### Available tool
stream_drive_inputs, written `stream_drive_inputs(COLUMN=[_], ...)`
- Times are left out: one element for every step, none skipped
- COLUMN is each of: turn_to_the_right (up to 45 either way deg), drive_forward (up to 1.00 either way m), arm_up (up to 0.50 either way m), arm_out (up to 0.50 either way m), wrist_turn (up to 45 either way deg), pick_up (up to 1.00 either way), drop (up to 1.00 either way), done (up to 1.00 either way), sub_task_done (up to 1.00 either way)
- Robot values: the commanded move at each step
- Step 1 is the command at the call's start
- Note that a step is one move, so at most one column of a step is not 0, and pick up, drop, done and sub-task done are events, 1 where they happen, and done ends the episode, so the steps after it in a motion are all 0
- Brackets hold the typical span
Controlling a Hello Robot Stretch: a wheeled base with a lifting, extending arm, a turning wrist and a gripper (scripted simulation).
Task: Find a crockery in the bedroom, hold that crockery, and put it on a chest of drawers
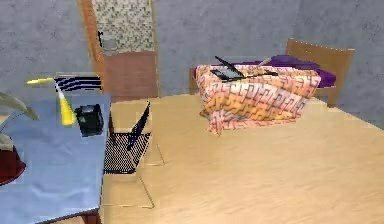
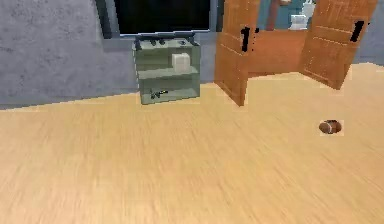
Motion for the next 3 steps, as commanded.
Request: stream_drive_inputs(turn_to_the_right=[0.0, -3.0, 45.0], drive_forward=[1.00, 0.00, 0.00], arm_up=[0.00, 0.00, 0.00], arm_out=[0.00, 0.00, 0.00], wrist_turn=[0.0, 0.0, 0.0], pick_up=[0.00, 0.00, 0.00], drop=[0.00, 0.00, 0.00], done=[0.00, 0.00, 0.00], sub_task_done=[0.00, 0.00, 0.00])
